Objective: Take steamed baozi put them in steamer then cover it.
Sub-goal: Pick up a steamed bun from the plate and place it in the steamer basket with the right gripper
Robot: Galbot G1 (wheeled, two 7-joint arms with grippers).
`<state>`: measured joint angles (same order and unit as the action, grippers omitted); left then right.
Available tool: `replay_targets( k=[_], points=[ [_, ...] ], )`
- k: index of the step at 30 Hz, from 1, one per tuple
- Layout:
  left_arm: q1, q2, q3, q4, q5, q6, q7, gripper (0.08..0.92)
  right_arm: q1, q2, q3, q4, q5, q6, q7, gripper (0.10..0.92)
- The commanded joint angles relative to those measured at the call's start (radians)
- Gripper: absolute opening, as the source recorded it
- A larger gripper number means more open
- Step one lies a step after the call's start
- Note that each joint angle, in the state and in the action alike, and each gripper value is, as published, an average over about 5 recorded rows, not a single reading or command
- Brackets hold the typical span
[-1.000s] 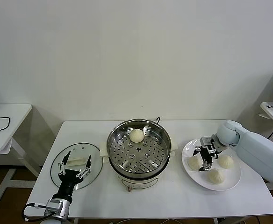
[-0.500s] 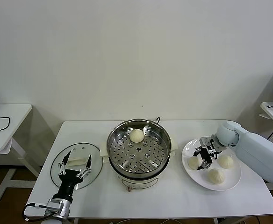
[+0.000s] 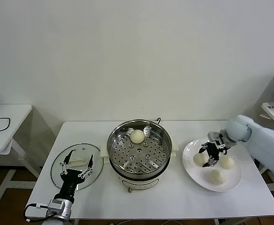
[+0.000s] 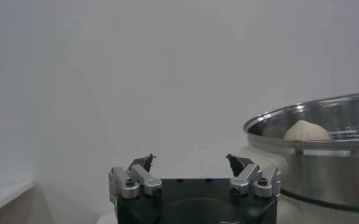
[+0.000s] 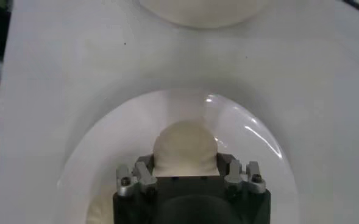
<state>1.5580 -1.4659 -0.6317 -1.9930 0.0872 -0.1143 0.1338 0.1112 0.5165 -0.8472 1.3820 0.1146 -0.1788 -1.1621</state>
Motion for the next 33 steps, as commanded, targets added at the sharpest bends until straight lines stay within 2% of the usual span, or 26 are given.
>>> replay_targets(
  k=[1,5,9,17,24,33],
  points=[
    [0.001,0.003,0.005,0.004,0.004,0.002,-0.001,0.823,0.481,-0.159,-0.361,0.289,0.264,-0.116,-0.006,0.696],
    [0.004,0.006,0.012,-0.002,0.007,0.002,-0.001,0.823,0.712,-0.098,-0.541,0.376,0.370,-0.181,0.003,0.702],
    [0.004,0.008,0.019,-0.014,0.007,0.004,-0.005,0.823,0.870,0.036,-0.645,0.404,0.487,-0.247,0.032,0.704],
    [0.002,0.008,0.013,-0.015,0.006,0.004,-0.006,0.823,0.869,0.399,-0.624,0.302,0.612,-0.348,0.105,0.704],
    [-0.009,0.022,-0.024,0.004,-0.003,0.005,-0.002,0.823,0.723,0.668,-0.575,0.131,0.604,-0.379,0.133,0.704],
    [-0.017,0.031,-0.073,0.023,-0.013,0.001,0.010,0.823,0.515,0.867,-0.526,-0.101,0.487,-0.370,0.119,0.704]
  ],
)
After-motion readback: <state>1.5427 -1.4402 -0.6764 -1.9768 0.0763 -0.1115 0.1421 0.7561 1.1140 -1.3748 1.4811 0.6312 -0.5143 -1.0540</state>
